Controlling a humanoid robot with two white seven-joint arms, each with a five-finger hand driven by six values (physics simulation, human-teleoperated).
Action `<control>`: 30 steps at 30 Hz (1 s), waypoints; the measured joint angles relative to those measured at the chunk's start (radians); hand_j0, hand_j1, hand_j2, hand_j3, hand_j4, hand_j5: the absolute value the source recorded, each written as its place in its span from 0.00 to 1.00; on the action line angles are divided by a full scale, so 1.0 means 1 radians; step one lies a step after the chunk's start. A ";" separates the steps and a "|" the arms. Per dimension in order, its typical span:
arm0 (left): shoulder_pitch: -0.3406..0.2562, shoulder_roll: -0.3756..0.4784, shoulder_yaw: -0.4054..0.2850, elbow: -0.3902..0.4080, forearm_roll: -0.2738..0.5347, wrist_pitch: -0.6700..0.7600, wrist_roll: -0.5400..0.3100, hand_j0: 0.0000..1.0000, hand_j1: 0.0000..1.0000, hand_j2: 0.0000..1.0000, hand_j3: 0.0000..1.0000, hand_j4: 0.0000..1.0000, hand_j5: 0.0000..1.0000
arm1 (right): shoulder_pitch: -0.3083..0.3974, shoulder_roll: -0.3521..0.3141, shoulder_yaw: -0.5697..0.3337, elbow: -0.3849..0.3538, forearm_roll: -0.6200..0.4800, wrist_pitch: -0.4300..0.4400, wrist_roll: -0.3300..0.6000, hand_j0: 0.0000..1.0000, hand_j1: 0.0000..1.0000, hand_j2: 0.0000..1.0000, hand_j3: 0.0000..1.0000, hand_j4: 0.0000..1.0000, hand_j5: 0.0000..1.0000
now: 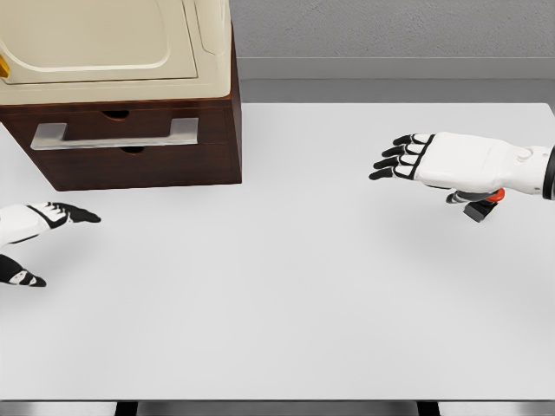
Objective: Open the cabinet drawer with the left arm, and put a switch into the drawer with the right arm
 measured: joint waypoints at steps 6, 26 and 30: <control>-0.139 -0.013 -0.080 -0.016 0.167 -0.003 -0.181 1.00 1.00 1.00 1.00 1.00 1.00 | -0.005 -0.010 -0.029 0.008 -0.005 0.000 0.000 1.00 1.00 1.00 1.00 1.00 1.00; -0.493 -0.080 -0.146 -0.163 0.384 0.457 -0.253 1.00 1.00 1.00 1.00 1.00 1.00 | 0.031 -0.131 -0.032 0.233 -0.007 0.000 0.000 1.00 1.00 1.00 1.00 1.00 1.00; -0.493 -0.067 -0.146 -0.162 0.361 0.478 -0.253 1.00 1.00 1.00 1.00 1.00 1.00 | 0.029 -0.124 -0.005 0.285 -0.002 0.000 0.000 1.00 1.00 1.00 1.00 1.00 1.00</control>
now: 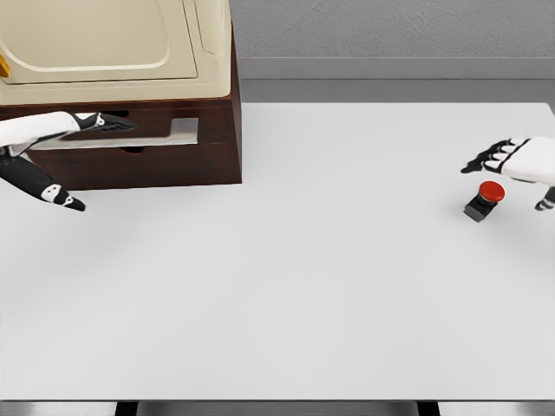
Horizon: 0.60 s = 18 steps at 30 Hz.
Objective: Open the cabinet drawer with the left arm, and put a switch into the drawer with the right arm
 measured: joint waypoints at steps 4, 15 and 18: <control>0.000 0.004 0.000 0.001 -0.053 0.027 0.000 1.00 1.00 1.00 1.00 1.00 1.00 | -0.003 0.020 0.018 0.036 0.005 0.000 0.000 1.00 1.00 1.00 1.00 1.00 1.00; 0.002 -0.007 -0.007 0.052 -0.141 0.039 0.000 1.00 1.00 1.00 1.00 1.00 1.00 | -0.023 0.085 0.025 0.117 0.070 0.000 0.000 1.00 1.00 1.00 1.00 1.00 1.00; 0.002 -0.009 -0.007 0.069 -0.143 0.038 0.000 1.00 1.00 1.00 1.00 1.00 1.00 | -0.023 0.092 0.025 0.127 0.077 0.000 0.000 1.00 1.00 1.00 1.00 1.00 1.00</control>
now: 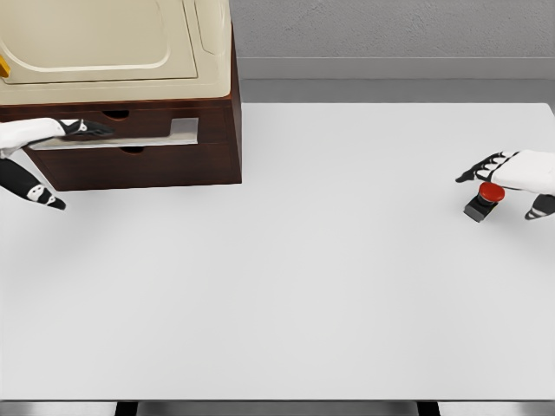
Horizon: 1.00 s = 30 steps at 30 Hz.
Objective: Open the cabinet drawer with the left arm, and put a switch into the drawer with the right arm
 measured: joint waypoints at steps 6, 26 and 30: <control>0.011 0.001 -0.005 0.000 -0.006 -0.009 0.006 1.00 1.00 1.00 1.00 1.00 1.00 | -0.003 0.005 0.000 0.004 0.004 0.000 0.000 1.00 1.00 1.00 1.00 1.00 1.00; 0.043 0.081 -0.058 -0.041 -0.026 -0.119 0.005 1.00 1.00 1.00 1.00 1.00 1.00 | -0.014 0.020 0.008 0.006 0.032 0.000 0.000 1.00 1.00 1.00 1.00 1.00 1.00; 0.043 0.114 -0.069 -0.054 -0.004 -0.153 0.003 1.00 1.00 1.00 1.00 1.00 1.00 | -0.015 0.023 0.011 0.005 0.034 0.000 0.000 1.00 1.00 1.00 1.00 1.00 1.00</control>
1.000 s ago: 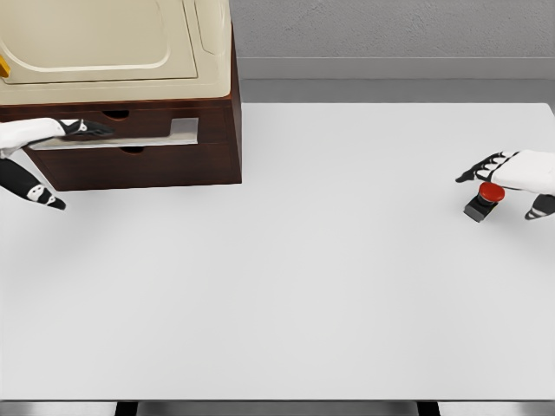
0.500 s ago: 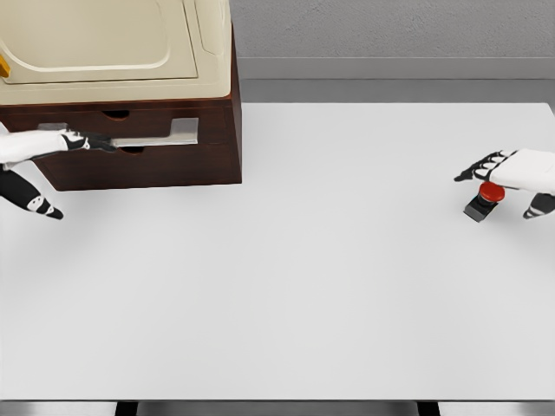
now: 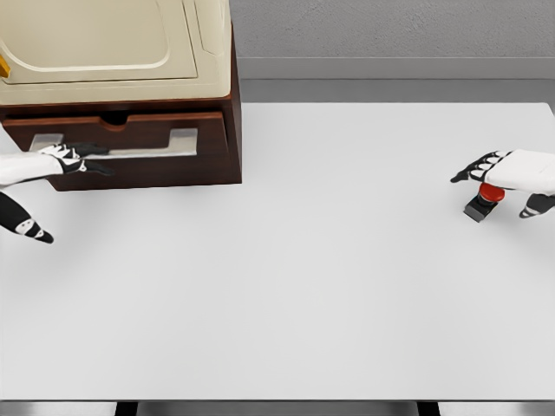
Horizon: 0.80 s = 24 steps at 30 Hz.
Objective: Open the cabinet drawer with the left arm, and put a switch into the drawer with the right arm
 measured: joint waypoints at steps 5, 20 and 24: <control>0.001 0.044 -0.022 -0.015 0.021 -0.060 0.001 1.00 1.00 1.00 1.00 1.00 1.00 | -0.006 0.009 0.003 0.000 0.001 0.000 0.000 1.00 1.00 1.00 1.00 1.00 1.00; 0.021 0.141 -0.070 -0.042 0.082 -0.214 0.000 1.00 1.00 1.00 1.00 1.00 1.00 | -0.012 0.016 0.005 0.004 0.002 0.000 0.000 1.00 1.00 1.00 1.00 1.00 1.00; 0.021 0.163 -0.083 -0.043 0.102 -0.250 -0.002 1.00 1.00 1.00 1.00 1.00 1.00 | -0.012 0.013 0.007 0.004 0.002 0.000 0.000 0.99 0.99 0.99 0.99 0.99 0.99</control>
